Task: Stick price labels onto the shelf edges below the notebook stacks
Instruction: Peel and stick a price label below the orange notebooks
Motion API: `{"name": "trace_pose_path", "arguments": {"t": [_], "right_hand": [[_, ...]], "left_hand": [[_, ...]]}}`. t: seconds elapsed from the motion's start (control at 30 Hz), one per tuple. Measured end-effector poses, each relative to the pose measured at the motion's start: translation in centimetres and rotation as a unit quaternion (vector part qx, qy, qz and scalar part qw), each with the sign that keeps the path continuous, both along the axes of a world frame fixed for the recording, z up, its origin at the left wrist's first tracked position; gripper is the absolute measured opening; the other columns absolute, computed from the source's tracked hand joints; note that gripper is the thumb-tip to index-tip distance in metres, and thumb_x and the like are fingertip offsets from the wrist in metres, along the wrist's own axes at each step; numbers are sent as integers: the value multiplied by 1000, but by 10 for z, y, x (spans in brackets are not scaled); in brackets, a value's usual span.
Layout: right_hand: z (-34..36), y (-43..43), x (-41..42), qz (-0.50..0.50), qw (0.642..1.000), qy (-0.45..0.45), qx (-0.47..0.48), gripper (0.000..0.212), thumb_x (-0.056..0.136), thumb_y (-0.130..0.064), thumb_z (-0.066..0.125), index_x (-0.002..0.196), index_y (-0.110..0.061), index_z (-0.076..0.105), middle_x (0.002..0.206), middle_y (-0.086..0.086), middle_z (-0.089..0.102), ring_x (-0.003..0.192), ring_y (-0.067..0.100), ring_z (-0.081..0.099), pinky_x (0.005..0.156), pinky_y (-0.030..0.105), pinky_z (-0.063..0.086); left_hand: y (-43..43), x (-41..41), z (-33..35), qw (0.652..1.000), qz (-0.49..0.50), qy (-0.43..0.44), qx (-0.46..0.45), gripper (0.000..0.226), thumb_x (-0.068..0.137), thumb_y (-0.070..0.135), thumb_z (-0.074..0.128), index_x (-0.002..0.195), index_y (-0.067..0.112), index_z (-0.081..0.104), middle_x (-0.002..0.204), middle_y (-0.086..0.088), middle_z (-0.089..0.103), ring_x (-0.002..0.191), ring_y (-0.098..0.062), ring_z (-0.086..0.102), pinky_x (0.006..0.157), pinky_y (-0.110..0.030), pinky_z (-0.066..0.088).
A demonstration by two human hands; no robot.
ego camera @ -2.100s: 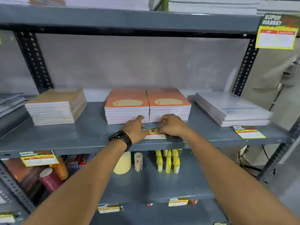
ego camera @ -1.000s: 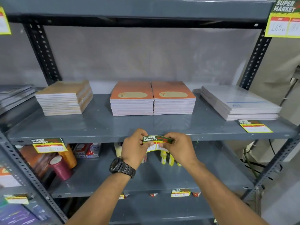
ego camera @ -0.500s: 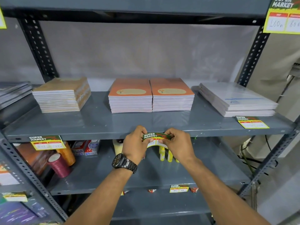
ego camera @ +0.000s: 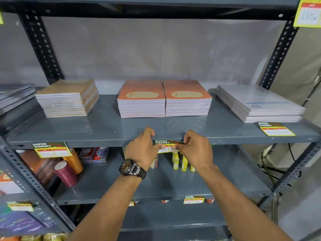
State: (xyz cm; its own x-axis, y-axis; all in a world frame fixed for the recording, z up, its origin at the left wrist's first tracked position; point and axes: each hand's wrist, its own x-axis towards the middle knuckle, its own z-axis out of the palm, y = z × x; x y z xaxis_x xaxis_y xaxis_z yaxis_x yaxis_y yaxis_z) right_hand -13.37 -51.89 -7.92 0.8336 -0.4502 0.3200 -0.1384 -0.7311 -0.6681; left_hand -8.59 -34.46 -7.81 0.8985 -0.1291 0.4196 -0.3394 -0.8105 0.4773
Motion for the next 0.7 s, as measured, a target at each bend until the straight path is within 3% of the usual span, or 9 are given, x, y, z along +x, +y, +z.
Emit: {"name": "trace_pose_path", "arguments": {"t": [0.2,0.53,0.7], "right_hand": [[9,-7,2,26,999,26,26,39,63,-34,91,65,-18,55,57,-3,61,54,16,58,52,35,50],[17,-14,2,38,996,22,83,35,62,-33,91,67,-18,60,55,-4,63,49,9,57,52,30,51],[17,-20,4,66,990,24,119,28,69,-27,88,64,-17,63,59,8,69,44,14,58,51,32,54]], "left_hand": [[3,4,8,999,-3,24,-40,47,64,51,81,90,33,46,71,13,56,67,-16,60,54,-29,41],[5,7,6,992,0,60,-112,36,64,38,81,82,32,50,70,13,61,66,-7,60,58,-29,49],[9,9,9,988,-2,76,-138,25,68,26,76,80,31,54,70,13,63,69,-6,61,64,-33,53]]}}
